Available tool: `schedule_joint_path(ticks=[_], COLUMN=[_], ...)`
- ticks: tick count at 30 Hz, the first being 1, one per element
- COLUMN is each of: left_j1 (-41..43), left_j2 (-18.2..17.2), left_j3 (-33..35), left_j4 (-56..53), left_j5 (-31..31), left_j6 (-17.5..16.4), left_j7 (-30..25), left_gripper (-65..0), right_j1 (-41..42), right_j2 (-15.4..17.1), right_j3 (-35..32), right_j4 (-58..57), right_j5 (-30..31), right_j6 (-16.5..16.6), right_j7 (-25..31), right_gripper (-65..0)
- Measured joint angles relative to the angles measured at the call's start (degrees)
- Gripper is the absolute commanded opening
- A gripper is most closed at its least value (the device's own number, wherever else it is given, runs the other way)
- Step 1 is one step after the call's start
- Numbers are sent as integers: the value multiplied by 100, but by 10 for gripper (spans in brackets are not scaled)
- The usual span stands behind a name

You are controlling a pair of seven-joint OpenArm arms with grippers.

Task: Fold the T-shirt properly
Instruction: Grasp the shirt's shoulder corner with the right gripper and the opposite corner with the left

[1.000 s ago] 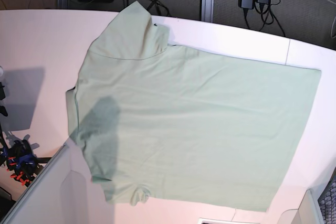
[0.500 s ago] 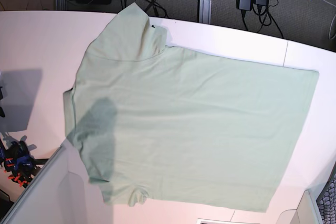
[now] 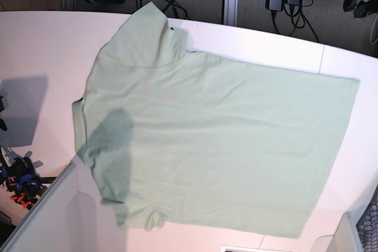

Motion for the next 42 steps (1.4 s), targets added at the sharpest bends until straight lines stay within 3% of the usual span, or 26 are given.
schedule_joint_path(ticks=[7,10,14,17,22,27,34,42], left_j1=[87,96,96,61,-251,-470,-807,-1685], left_j2=[-227,-289,-439,-588,-702,-715,-702,-684], left_j3=[-310,-457,-496,-501,-503,-501,-501,-498], left_j4=[409,573,664,664,660,590,492,-122], left_j5=[-7,-223,-413,-409,-417,-433,-365,-439], left_j6=[-2,0,0,15,398,457,1126,1163], left_j7=[138,619,763,769,785,809,901,1001], left_gripper=[-362,-359,-289,-289,-289,-289,-289,-289], right_j1=[778,1034,1276,1364,1537,1768,1768,1768], right_j2=[-470,-660,-881,-999,-1167,-1394,-1587,-1790], right_j3=[-2,-2,-105,-293,-575,-636,-837,-841], right_j4=[85,85,50,-79,-317,-629,-645,-638], right_j5=[278,293,85,7,-184,-177,-70,-72], right_j6=[-15,-15,-17,-20,50,55,87,96], right_j7=[-409,-540,-601,-612,-487,-352,-385,-382], right_gripper=[-305,-305,-305,-305,-305,-305,-305,-305])
